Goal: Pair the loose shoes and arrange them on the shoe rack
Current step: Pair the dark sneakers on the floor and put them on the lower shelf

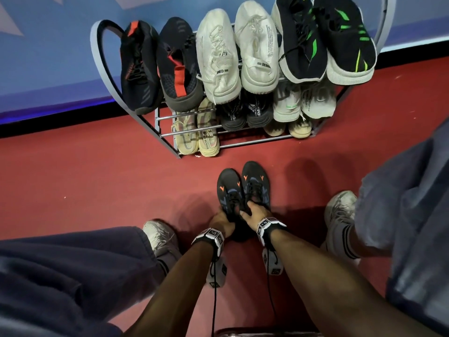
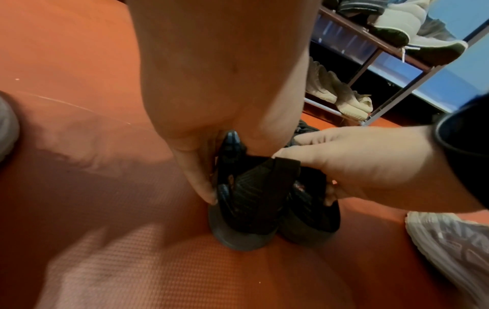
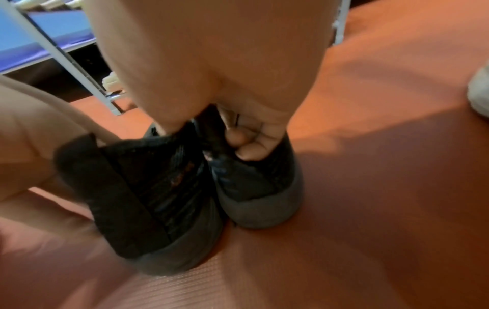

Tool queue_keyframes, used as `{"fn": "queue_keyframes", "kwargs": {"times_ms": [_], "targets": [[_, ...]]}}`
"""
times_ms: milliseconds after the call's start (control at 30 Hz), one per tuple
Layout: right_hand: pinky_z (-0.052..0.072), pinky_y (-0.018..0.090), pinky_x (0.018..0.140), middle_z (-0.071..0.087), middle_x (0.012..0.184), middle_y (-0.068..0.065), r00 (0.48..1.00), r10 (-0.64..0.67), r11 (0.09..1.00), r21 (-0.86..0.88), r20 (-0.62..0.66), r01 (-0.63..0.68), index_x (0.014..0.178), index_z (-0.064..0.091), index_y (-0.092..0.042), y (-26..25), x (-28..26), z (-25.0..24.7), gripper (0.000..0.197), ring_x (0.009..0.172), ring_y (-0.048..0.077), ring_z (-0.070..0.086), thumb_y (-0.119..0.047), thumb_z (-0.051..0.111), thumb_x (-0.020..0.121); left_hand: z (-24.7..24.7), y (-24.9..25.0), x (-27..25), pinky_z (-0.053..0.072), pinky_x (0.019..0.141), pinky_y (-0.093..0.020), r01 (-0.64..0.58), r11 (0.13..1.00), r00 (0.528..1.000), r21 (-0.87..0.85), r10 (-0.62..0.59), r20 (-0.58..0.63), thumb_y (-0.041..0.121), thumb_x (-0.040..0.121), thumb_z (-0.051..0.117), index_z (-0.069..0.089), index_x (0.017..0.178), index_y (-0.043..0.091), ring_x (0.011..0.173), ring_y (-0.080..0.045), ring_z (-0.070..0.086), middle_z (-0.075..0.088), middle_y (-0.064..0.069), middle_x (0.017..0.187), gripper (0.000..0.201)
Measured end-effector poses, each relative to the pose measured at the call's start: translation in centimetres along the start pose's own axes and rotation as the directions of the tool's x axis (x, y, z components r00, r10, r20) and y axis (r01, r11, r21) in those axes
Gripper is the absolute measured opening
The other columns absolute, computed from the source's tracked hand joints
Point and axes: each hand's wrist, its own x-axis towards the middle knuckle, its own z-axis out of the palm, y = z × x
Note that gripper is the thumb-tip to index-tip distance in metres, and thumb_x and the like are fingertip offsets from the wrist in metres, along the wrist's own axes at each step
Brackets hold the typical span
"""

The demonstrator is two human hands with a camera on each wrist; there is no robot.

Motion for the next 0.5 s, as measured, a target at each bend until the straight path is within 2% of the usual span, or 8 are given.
{"fn": "queue_keyframes", "kwargs": {"times_ms": [100,200,333,433,500], "targets": [[0.05,0.036,0.095,0.063,0.126,0.01,0.996,0.036,0.991,-0.129,0.081,-0.025,0.131,0.046,-0.019,-0.3,0.1,-0.3,0.064,0.116,0.031,0.06,-0.055,0.066,0.082,0.1,-0.1,0.3,0.049,0.101,-0.036,-0.01,0.999,1.0,0.048,0.009,0.005,0.021,0.083,0.067,0.045,0.139,0.014,0.123,-0.029,0.059,0.061,-0.012,0.134,0.06],[0.053,0.038,0.093,0.065,0.122,0.01,0.988,0.149,0.951,-0.278,0.039,-0.132,0.131,0.046,-0.018,-1.5,0.4,0.0,0.065,0.115,0.032,0.063,-0.051,0.069,0.08,-0.3,0.0,0.3,0.048,0.101,-0.034,0.008,1.0,1.0,0.022,-0.008,0.006,0.012,0.084,0.063,0.049,0.139,0.017,0.123,-0.029,0.059,0.062,-0.01,0.132,0.057],[0.052,0.04,0.093,0.065,0.124,0.013,0.977,0.212,0.952,-0.227,-0.002,-0.207,0.131,0.048,-0.011,-2.6,0.6,0.9,0.042,0.116,0.033,0.063,-0.023,0.057,0.092,-0.4,-0.2,0.3,0.047,0.102,-0.033,0.025,1.0,1.0,-0.006,-0.025,-0.004,0.011,0.087,0.058,0.051,0.138,0.017,0.123,-0.031,0.058,0.062,-0.011,0.133,0.052],[0.049,0.041,0.089,0.063,0.121,0.018,0.987,0.159,0.97,-0.185,-0.005,-0.157,0.14,0.038,-0.017,-1.5,-0.2,1.1,0.048,0.113,0.038,0.061,-0.017,0.048,0.093,-0.2,-0.2,0.3,0.048,0.102,-0.035,0.047,0.997,0.999,-0.06,-0.046,0.015,0.011,0.085,0.057,0.052,0.137,0.017,0.12,-0.031,0.06,0.063,-0.011,0.131,0.053],[0.049,0.041,0.088,0.064,0.119,0.019,0.99,0.135,0.977,-0.16,-0.035,-0.139,0.147,0.033,-0.024,-0.7,-0.9,0.9,0.054,0.11,0.04,0.061,-0.018,0.045,0.094,0.6,-0.8,1.4,0.053,0.099,-0.041,0.053,0.993,0.998,-0.101,-0.048,0.052,0.018,0.077,0.058,0.054,0.131,0.023,0.114,-0.03,0.064,0.066,-0.008,0.126,0.055]]}}
